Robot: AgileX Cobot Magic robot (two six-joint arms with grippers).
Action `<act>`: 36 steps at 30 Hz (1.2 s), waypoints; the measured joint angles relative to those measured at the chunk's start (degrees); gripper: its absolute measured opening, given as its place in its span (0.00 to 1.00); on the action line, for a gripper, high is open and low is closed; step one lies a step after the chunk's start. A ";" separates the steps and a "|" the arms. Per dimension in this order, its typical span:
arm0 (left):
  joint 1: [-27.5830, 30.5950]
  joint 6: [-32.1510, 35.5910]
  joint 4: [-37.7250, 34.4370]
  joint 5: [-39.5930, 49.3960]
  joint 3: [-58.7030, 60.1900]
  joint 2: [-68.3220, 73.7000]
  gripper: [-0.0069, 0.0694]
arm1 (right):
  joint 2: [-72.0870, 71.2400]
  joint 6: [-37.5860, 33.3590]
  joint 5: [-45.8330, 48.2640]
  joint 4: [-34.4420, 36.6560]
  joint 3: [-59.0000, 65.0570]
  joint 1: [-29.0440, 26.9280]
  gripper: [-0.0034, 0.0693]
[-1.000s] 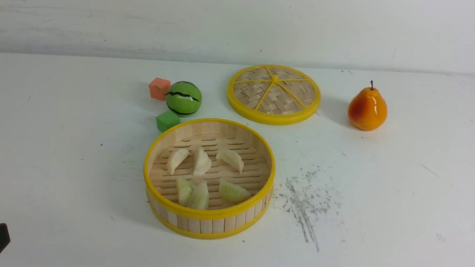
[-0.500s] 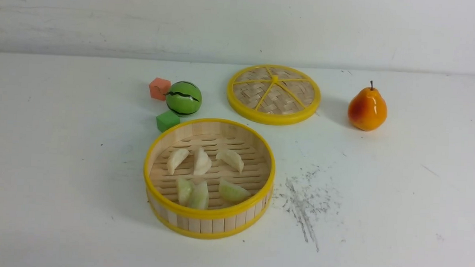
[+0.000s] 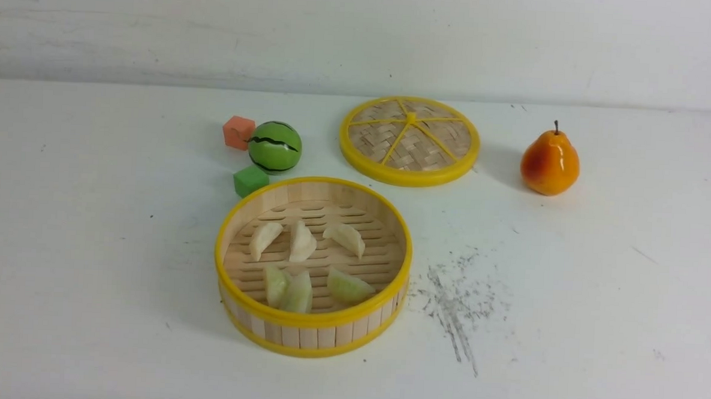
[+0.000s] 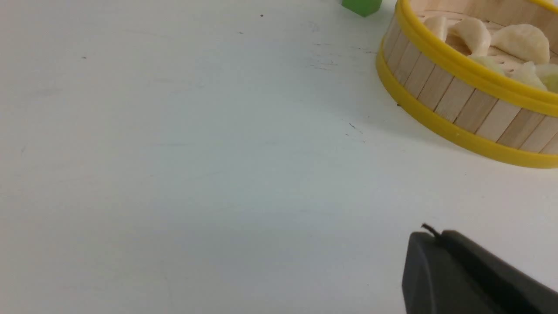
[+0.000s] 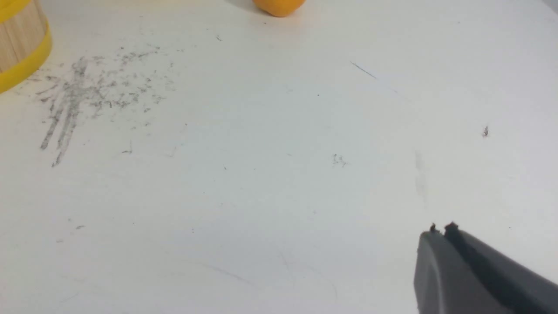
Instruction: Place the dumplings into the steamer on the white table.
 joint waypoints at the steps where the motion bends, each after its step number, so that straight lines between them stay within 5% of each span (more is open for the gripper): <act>1: 0.00 0.00 0.00 0.00 0.00 0.00 0.07 | 0.00 0.00 0.00 0.00 0.00 0.00 0.05; 36: 0.00 -0.05 0.00 0.05 0.00 0.00 0.07 | 0.00 0.00 0.00 0.04 0.00 0.00 0.10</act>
